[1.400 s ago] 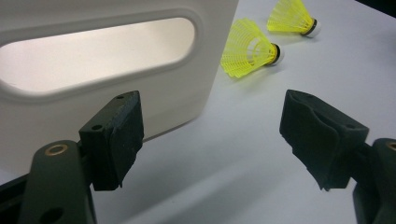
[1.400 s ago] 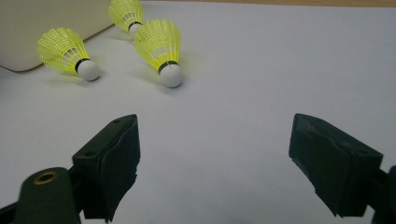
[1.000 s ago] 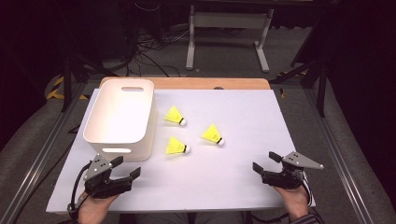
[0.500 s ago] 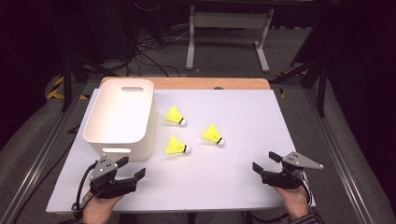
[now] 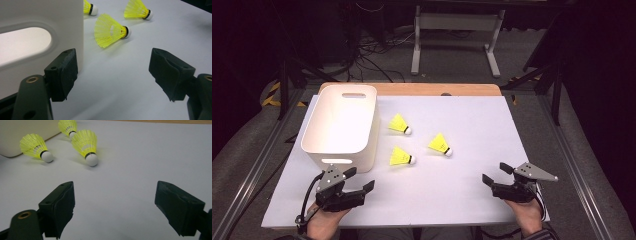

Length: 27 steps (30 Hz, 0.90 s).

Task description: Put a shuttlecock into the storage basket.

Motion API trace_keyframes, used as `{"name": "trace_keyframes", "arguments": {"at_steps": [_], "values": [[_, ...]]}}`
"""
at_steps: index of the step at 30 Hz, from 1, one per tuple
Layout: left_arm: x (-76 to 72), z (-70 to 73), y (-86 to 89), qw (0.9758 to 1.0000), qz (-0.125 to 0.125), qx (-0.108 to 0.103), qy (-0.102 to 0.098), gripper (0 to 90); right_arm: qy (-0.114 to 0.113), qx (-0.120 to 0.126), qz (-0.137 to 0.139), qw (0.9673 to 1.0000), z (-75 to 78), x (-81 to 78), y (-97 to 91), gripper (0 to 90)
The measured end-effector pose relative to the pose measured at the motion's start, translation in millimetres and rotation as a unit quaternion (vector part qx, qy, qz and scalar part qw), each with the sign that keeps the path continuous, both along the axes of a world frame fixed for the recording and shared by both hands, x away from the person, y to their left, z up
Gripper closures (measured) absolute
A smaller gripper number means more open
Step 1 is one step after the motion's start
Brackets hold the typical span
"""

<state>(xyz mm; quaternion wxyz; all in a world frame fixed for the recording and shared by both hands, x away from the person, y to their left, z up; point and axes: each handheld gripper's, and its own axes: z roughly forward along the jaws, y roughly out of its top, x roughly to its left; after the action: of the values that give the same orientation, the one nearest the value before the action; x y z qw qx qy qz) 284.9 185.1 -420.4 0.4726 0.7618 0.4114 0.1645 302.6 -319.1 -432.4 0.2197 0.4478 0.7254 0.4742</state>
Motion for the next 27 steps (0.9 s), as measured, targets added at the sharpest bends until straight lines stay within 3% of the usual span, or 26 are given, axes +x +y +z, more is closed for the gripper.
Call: {"name": "trace_keyframes", "arguments": {"at_steps": [27], "values": [[6.9, 2.6, -26.8, 0.9998, -0.022, -0.001, 0.001, 24.1, 0.000, -0.003, 0.001, 1.0000, -0.2, 0.2, 0.9, 16.8]]}}
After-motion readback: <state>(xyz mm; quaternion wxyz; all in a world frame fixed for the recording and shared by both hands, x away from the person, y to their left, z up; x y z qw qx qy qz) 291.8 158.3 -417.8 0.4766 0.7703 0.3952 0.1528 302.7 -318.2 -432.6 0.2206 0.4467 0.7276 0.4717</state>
